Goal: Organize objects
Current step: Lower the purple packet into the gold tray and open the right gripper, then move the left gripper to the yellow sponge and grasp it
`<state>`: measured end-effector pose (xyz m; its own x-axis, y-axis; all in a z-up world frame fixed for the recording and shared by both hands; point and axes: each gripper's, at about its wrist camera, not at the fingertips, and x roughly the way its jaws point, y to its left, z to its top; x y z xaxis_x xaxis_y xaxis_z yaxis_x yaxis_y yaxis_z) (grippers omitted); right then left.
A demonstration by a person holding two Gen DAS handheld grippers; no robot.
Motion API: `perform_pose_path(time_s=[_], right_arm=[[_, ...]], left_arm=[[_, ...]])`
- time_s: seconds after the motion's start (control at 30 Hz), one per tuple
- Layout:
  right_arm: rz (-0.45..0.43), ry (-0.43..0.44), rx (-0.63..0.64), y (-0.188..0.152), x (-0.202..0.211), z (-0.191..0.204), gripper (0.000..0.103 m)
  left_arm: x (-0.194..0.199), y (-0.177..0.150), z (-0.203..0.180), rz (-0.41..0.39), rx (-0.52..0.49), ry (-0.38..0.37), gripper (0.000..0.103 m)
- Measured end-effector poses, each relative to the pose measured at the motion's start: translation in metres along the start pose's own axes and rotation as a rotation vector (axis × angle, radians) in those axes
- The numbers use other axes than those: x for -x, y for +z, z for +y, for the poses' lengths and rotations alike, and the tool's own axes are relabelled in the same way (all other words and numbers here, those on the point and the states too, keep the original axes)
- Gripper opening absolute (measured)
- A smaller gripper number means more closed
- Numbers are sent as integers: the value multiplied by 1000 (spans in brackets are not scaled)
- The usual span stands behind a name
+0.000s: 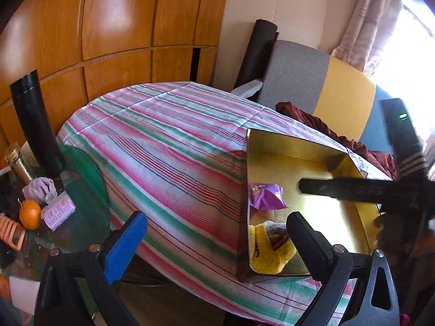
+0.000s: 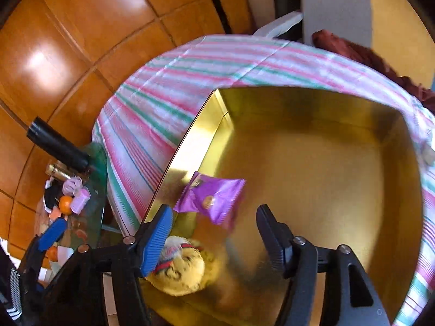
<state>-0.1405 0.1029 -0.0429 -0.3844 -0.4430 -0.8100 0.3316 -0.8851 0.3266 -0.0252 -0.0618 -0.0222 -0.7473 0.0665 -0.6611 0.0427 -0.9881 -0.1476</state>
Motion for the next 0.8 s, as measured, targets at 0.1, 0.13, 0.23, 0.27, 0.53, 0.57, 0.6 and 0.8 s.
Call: perform_pose_path(time_s=[0.1,0.13,0.23,0.27,0.53,0.57,0.6,0.8], right_arm=[[-64,-27,-16,-8,28,-11,83],[-87,-38,-24,-11,38,-16,83],[-143,-71,-63,-21,66,-35,83],[-157,-81,-77,-23,74,-42,83],[-237,-190,-231,-61,142,-125,83],[-242,-209,-249,-67,150,-137,84],[-247,-227,-266,-73,157,-148,84],[-263,-365,-420,-110,205,-233,84]], left_arm=[[3,-1,-8,-3,-20,-21,103],[4,-1,-12,-5,-29,-28,103],[7,-1,-24,-8,-59,-45,103],[8,-1,-28,-13,-67,-47,103],[15,9,-74,-14,-163,-133,102],[16,10,-81,-12,-173,-149,102],[17,11,-89,-9,-188,-171,102],[28,13,-154,-20,-326,-281,103]])
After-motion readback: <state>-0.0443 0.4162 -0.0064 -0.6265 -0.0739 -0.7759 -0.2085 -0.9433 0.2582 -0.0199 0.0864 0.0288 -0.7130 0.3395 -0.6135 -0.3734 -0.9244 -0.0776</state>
